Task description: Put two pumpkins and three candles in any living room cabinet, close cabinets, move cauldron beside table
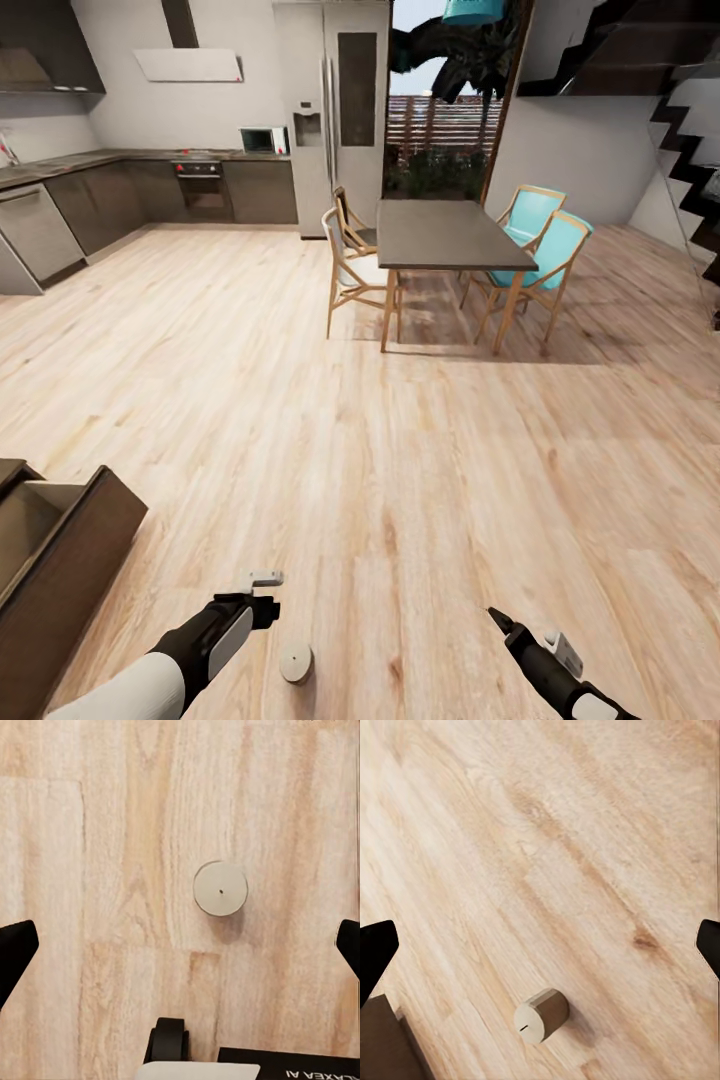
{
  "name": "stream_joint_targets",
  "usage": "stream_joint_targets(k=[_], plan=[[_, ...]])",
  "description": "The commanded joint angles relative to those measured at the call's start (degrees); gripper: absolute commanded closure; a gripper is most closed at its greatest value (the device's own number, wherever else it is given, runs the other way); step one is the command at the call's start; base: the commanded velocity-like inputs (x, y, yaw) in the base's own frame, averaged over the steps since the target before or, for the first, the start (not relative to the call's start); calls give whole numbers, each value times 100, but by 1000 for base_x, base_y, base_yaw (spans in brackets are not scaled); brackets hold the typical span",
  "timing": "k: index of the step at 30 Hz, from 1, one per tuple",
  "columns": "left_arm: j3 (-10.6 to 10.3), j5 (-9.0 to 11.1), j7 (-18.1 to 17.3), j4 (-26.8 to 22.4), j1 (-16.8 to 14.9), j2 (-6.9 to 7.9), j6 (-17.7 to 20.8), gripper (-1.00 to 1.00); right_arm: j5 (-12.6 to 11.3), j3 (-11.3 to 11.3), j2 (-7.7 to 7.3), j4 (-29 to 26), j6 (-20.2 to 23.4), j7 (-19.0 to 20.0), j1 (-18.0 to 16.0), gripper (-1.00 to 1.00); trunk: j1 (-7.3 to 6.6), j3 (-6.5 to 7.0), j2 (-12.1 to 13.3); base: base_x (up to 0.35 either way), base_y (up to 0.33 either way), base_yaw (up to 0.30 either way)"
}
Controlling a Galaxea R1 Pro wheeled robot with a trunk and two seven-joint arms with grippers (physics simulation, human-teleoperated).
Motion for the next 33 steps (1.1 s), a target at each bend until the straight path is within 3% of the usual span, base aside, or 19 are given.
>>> stream_joint_targets(k=[1,18,33], plan=[[-45,59,47,-16,-1,6,26,-100,-55,47,3,23,8,40,-10,-100,0,0,-3,0,0,-250],[-50,59,47,-29,-1,6,19,-100,-56,47,3,23,14,40,-10,-100,0,72,-3,63,-6,-244],[-45,59,47,-33,0,-1,19,-100,-56,47,3,23,14,40,-10,-100,0,74,-3,42,-71,-16]])
